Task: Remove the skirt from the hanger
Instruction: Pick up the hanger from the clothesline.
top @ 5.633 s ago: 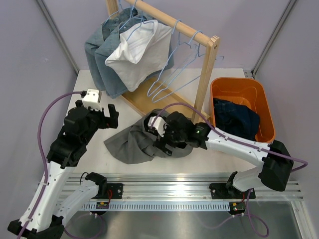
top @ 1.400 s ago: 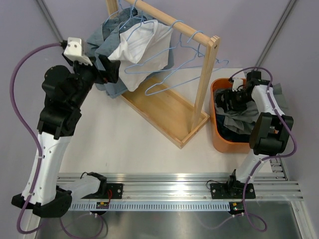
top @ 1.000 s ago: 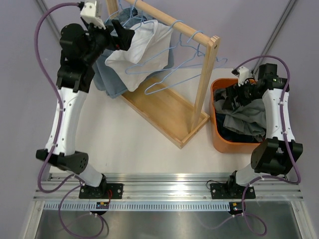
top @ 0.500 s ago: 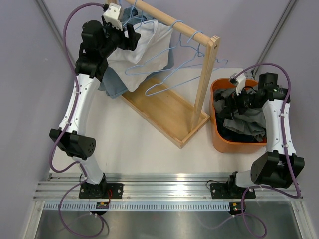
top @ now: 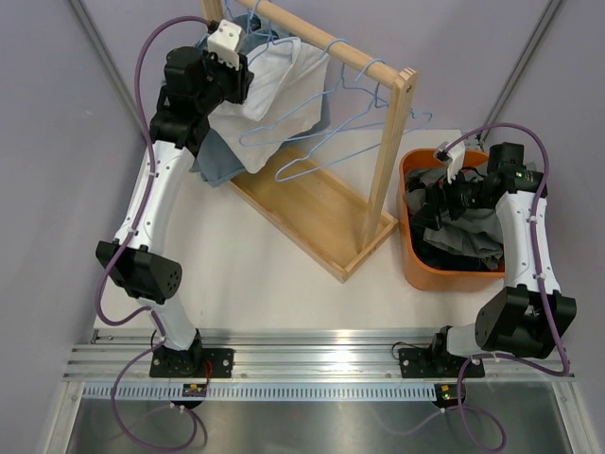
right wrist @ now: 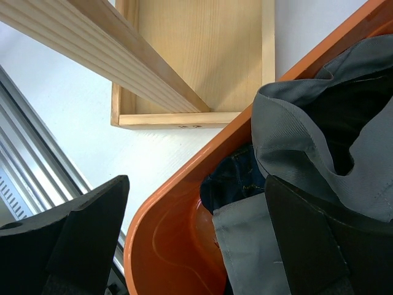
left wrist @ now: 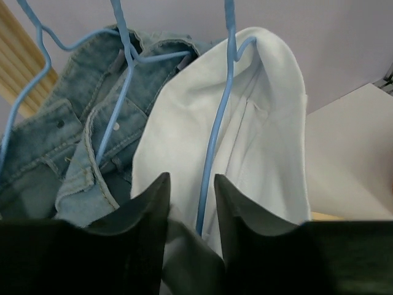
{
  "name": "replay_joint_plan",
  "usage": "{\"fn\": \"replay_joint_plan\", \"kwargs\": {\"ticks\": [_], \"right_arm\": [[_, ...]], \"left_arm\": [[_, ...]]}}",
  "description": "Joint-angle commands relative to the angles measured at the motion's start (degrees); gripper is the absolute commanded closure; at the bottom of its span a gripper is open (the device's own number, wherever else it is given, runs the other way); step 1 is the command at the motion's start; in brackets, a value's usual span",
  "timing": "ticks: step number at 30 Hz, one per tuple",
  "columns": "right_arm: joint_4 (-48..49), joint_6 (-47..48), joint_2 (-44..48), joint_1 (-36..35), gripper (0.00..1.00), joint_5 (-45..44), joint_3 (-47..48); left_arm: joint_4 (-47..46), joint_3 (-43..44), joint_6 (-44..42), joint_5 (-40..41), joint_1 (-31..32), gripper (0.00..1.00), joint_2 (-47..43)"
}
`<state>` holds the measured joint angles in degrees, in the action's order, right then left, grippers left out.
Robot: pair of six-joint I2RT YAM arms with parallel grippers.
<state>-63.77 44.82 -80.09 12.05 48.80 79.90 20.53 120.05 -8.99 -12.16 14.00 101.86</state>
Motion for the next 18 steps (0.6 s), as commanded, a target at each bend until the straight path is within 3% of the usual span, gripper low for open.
{"fn": "replay_joint_plan", "kwargs": {"ticks": [1,7,18], "right_arm": [[1.45,-1.13,0.82,0.43,0.01,2.88,-0.36],[2.07,-2.01,1.69,0.60,0.01,3.32,-1.58],[2.77,-3.60,3.72,0.69,0.01,3.94,-3.61]], "left_arm": [[-2.51,-0.34,-1.38,1.61,-0.20,0.72,-0.18],[-6.20,-0.52,0.20,1.27,-0.11,1.00,-0.52],[-13.59,3.87,8.73,-6.90,-0.03,1.00,1.48]]}}
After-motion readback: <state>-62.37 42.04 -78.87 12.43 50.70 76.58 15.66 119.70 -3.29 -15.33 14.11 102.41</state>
